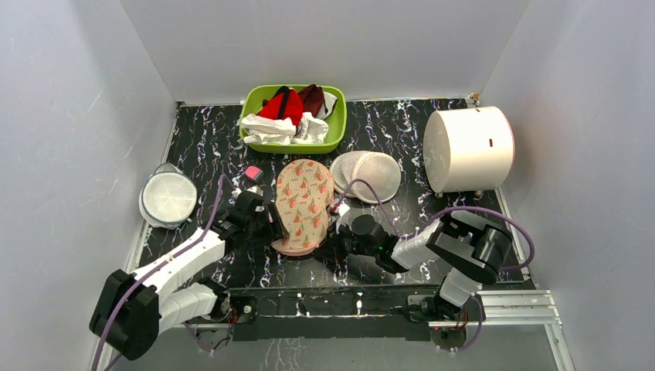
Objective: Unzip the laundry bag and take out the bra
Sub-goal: Unzip the laundry bag at the center of the board.
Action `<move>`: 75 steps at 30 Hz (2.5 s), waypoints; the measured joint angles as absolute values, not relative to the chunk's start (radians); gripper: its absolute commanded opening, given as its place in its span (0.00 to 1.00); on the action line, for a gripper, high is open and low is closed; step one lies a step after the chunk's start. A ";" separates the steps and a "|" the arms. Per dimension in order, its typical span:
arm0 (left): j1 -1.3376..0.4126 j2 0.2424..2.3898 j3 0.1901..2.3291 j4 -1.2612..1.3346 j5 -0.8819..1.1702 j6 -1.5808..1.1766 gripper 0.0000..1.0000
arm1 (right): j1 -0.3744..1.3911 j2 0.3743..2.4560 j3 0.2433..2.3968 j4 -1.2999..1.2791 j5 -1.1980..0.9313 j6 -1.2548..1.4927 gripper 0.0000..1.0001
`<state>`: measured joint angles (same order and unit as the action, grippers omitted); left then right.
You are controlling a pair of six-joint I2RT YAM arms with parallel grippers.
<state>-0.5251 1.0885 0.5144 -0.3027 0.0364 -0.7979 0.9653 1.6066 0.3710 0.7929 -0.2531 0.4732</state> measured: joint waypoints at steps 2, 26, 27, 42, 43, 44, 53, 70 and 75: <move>-0.525 1.045 0.493 -0.308 0.041 -0.809 0.76 | 0.967 1.633 0.395 0.796 -0.262 0.482 0.00; -0.606 0.987 0.413 -0.218 0.112 -0.974 0.80 | 0.986 1.708 0.484 0.843 -0.306 0.527 0.00; -0.614 1.000 0.416 -0.209 0.107 -0.977 0.77 | 0.989 1.708 0.484 0.843 -0.306 0.527 0.00; -0.651 1.042 0.433 -0.236 -0.015 -0.991 0.08 | 1.008 1.708 0.484 0.823 -0.289 0.530 0.00; -0.652 1.035 0.438 -0.245 -0.024 -0.988 0.06 | 1.008 1.708 0.484 0.818 -0.286 0.530 0.00; -0.652 1.031 0.440 -0.252 -0.030 -0.988 0.05 | 1.008 1.708 0.484 0.814 -0.283 0.530 0.00; -0.651 1.009 0.446 -0.328 -0.097 -0.978 0.02 | 0.965 1.682 0.484 0.696 -0.269 0.482 0.00; -0.633 0.956 0.530 -0.505 -0.194 -0.907 0.57 | 0.886 1.670 0.528 0.610 -0.341 0.449 0.00; -0.630 0.913 0.568 -0.522 -0.154 -0.888 0.77 | 0.918 1.709 0.530 0.657 -0.351 0.497 0.00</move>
<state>-0.6300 0.9134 0.5682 -0.5220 -0.1543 -0.8879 0.9184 1.7088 0.5301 0.6567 -0.3511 0.4973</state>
